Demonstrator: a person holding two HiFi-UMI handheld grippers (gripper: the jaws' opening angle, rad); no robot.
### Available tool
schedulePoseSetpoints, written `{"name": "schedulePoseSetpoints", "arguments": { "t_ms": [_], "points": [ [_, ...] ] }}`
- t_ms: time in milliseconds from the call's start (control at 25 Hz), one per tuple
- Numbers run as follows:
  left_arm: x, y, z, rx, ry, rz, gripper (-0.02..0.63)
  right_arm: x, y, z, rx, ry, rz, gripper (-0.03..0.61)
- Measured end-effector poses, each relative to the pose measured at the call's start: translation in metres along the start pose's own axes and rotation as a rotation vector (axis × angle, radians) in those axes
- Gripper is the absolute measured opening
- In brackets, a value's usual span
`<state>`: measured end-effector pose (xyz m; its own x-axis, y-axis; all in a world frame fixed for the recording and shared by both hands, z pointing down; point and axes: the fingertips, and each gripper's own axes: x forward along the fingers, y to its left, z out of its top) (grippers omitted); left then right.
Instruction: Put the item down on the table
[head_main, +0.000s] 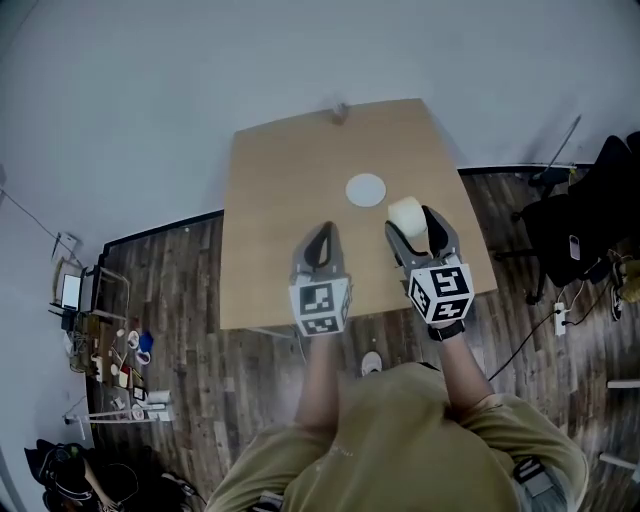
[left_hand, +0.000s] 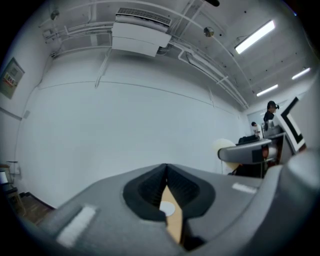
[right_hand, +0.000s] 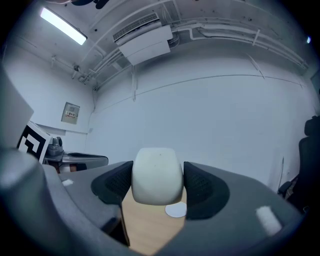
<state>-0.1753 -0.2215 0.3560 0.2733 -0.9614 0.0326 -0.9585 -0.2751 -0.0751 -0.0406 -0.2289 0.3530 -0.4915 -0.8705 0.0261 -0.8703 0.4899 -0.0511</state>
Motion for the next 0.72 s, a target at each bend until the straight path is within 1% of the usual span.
{"name": "schedulePoseSetpoints", "arguments": {
  "t_ms": [160, 280, 360, 480, 560, 720],
  "points": [
    [0.025, 0.034, -0.025, -0.021, 0.046, 0.027, 0.002, 0.037, 0.006, -0.014, -0.019, 0.029, 0.009, 0.318],
    [0.044, 0.037, -0.045, -0.051, 0.078, 0.005, 0.002, 0.056, -0.003, -0.029, -0.019, 0.065, 0.013, 0.318],
    [0.059, 0.039, -0.051, -0.054, 0.077, -0.006, 0.002, 0.075, -0.012, -0.036, -0.011, 0.074, 0.012, 0.318],
    [0.097, 0.056, -0.055, -0.054, 0.067, -0.017, 0.002, 0.122, -0.027, -0.044, 0.007, 0.083, 0.012, 0.318],
    [0.124, 0.067, -0.065, -0.066, 0.087, -0.015, 0.002, 0.154, -0.037, -0.057, 0.016, 0.115, 0.023, 0.318],
    [0.17, 0.072, -0.085, -0.089, 0.133, -0.015, 0.002, 0.195, -0.058, -0.091, 0.045, 0.188, 0.038, 0.318]
  ]
}}
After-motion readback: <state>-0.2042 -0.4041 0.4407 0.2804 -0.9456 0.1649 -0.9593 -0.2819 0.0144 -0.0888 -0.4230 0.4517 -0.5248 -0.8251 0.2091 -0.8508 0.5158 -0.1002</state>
